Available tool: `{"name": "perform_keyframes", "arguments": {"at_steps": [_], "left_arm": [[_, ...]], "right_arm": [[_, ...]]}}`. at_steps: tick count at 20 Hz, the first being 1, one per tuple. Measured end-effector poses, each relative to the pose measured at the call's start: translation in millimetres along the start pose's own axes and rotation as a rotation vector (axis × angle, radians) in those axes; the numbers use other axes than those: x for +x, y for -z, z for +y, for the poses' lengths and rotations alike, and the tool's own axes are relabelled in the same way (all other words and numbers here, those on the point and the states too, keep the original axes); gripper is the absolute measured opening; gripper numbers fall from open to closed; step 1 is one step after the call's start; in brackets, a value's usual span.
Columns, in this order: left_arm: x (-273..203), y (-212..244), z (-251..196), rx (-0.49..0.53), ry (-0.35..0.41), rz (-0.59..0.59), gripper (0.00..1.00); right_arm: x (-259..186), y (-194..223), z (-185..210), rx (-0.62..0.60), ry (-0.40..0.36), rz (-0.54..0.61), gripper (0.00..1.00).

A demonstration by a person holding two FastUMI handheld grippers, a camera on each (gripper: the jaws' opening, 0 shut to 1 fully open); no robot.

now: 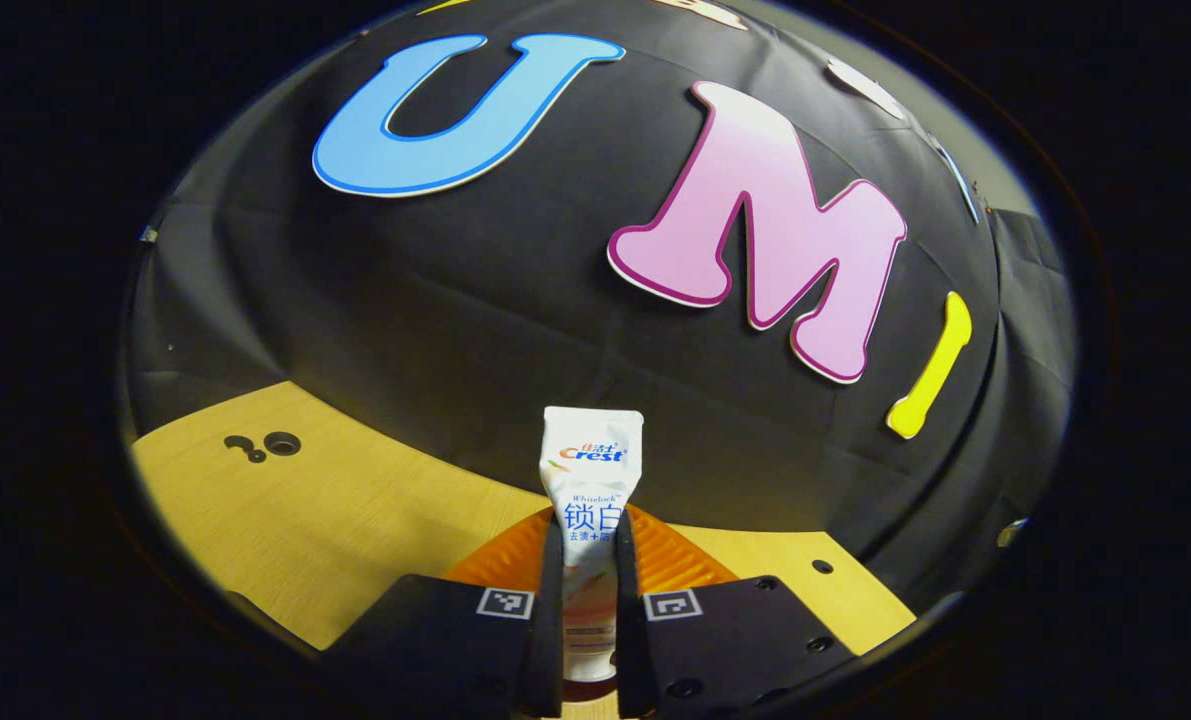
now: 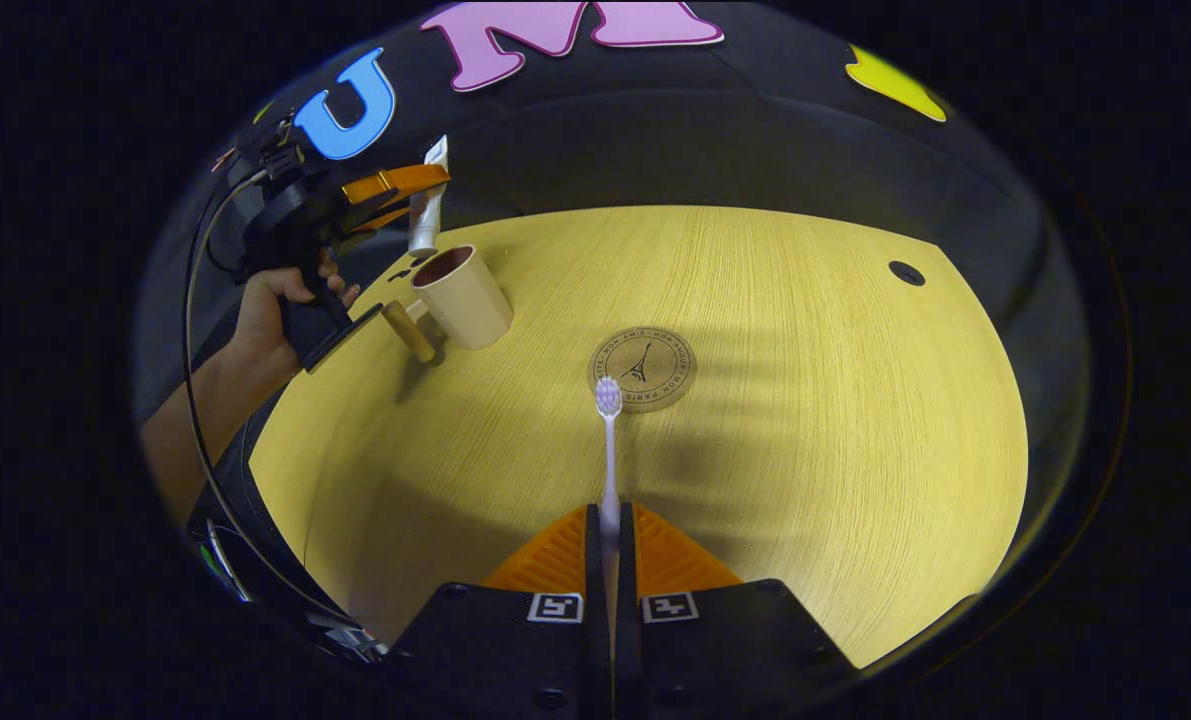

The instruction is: Put the toothbrush and toothpaste on the desktop into the cup, then pick up the cup and place it on the coaster on the desktop.

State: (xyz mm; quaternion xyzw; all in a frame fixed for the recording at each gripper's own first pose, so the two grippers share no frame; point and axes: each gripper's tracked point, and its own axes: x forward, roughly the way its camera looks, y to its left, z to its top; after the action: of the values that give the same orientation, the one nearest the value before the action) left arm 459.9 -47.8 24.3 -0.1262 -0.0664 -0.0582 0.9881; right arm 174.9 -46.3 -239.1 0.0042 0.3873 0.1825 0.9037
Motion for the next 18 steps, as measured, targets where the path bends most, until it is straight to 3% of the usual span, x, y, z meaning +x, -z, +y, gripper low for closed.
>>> {"name": "perform_keyframes", "arguments": {"at_steps": [4, 5, 7, 8, 9, 12, 15, 18], "left_arm": [[-0.3, 22.3, 4.2, 0.033, -0.041, 0.008, 0.27], [-1.6, 27.8, 5.6, 0.033, -0.050, 0.015, 0.31], [-3.2, 35.3, 11.5, 0.045, -0.075, 0.024, 0.28], [-4.8, 40.6, 12.9, 0.049, -0.083, 0.034, 0.35], [-9.1, 41.7, 13.2, 0.047, -0.085, 0.044, 0.31], [-21.9, 40.6, 9.3, 0.033, -0.080, 0.055, 0.57], [-48.1, 37.0, 13.2, 0.020, -0.105, 0.056, 0.98], [-91.0, 38.2, 23.1, 0.022, -0.165, 0.071, 0.98]], "right_arm": [[4.8, 1.3, 0.3, -0.003, -0.007, 0.002, 0.07], [5.9, 1.2, 0.0, -0.006, -0.008, 0.002, 0.07], [6.7, 0.5, -1.1, -0.011, -0.007, -0.002, 0.07], [6.8, 0.4, -1.6, -0.014, -0.007, -0.004, 0.07], [6.2, -0.2, -2.7, -0.016, -0.005, -0.006, 0.07], [5.2, -3.1, -3.3, -0.012, -0.005, -0.015, 0.07], [1.6, -11.0, 1.7, -0.010, -0.013, -0.039, 0.07], [-5.6, -31.2, 15.7, -0.004, -0.032, -0.098, 0.07]]}}
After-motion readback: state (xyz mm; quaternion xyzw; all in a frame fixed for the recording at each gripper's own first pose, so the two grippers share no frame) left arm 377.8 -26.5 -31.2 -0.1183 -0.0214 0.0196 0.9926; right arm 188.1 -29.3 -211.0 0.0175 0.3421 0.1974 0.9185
